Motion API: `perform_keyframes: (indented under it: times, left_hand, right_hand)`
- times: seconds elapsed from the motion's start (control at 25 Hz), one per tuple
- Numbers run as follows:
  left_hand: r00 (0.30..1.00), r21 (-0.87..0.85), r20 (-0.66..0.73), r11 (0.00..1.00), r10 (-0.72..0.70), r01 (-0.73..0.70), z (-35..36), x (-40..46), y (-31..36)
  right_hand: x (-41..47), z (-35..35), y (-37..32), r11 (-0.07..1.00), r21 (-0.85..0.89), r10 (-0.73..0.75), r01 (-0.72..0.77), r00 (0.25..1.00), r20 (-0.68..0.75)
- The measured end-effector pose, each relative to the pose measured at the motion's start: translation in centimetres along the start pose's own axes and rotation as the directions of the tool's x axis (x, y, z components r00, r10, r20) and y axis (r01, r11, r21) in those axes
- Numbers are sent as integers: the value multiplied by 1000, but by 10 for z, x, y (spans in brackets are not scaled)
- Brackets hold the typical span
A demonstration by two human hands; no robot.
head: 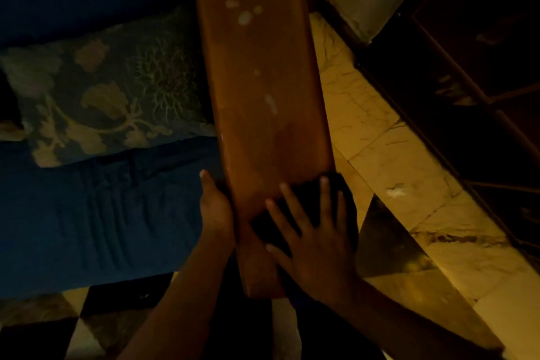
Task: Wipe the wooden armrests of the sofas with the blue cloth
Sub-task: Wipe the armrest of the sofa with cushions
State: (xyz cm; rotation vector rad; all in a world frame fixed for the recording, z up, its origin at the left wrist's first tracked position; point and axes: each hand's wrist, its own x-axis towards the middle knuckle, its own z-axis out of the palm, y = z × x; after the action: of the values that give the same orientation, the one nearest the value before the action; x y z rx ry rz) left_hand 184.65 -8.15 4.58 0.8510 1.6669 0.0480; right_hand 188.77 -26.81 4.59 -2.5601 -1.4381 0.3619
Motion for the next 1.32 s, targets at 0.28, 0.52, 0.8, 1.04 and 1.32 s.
perform_keyframes:
  times: [0.28,0.52,0.8,1.04,1.32]
  left_hand:
    - [986,-46,87,990,140,-136,4,15,65]
    - [978,-137,153,983,145,-125,13,31,97]
    - [984,-219,171,976,52,-14,0,46,93]
    - [964,-235,229,969,133,-78,10,58,139]
    - [965,-128,80,962,251,-240,60,56,187]
  right_hand:
    - [240,-35,26,950,42,313,-310,945,-93]
    - [211,-60,53,682,369,671,-631,741,26]
    - [170,-18,-18,971,-106,-209,215,976,65]
    - [371,-43,7,986,-124,111,-113,994,-22]
    - [248,-53,61,984,-50,165,-173,976,-143]
